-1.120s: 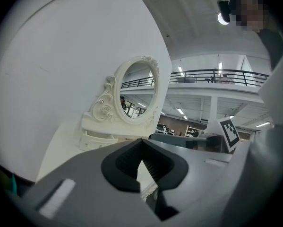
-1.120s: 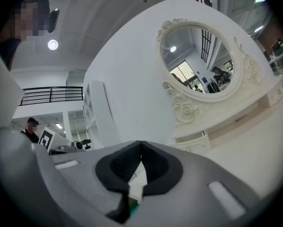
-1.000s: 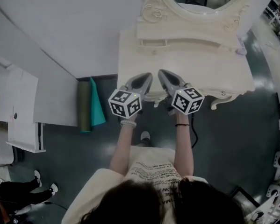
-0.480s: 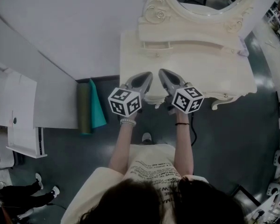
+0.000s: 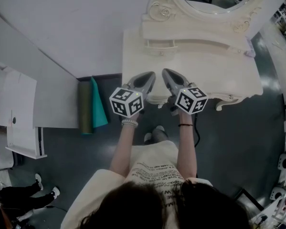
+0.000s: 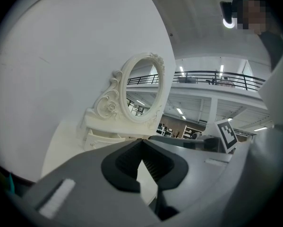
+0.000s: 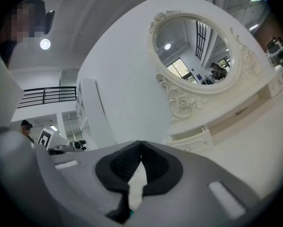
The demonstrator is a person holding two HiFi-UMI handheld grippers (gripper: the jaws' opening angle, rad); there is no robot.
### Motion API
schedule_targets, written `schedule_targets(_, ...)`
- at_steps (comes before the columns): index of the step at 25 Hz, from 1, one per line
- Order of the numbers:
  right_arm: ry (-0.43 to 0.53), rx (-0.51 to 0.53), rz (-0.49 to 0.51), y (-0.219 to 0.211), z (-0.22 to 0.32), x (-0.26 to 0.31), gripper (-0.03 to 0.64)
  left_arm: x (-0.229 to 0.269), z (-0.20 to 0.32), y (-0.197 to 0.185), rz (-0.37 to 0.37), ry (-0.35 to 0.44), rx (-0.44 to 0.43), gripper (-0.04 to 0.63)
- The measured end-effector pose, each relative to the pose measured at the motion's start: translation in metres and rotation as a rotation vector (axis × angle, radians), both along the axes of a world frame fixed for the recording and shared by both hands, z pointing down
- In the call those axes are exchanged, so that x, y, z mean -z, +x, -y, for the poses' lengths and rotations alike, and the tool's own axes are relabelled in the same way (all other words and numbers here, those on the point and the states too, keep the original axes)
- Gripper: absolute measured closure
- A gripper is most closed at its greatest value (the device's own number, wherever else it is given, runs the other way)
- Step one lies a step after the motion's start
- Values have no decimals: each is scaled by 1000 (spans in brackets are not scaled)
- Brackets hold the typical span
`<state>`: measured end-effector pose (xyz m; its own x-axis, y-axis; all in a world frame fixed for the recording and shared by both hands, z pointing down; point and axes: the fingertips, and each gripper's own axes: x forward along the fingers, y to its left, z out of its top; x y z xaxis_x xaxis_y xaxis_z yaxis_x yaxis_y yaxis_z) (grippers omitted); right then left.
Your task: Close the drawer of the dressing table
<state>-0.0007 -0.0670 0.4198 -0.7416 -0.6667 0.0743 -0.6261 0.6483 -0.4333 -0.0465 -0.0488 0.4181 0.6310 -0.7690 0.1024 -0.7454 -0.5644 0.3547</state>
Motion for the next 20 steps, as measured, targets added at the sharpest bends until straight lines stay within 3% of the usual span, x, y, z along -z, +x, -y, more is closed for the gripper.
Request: schedule_targets(20, -63, 90, -36, -3, 54, -15, 614, -14, 48, 0, -13, -52, 77, 591)
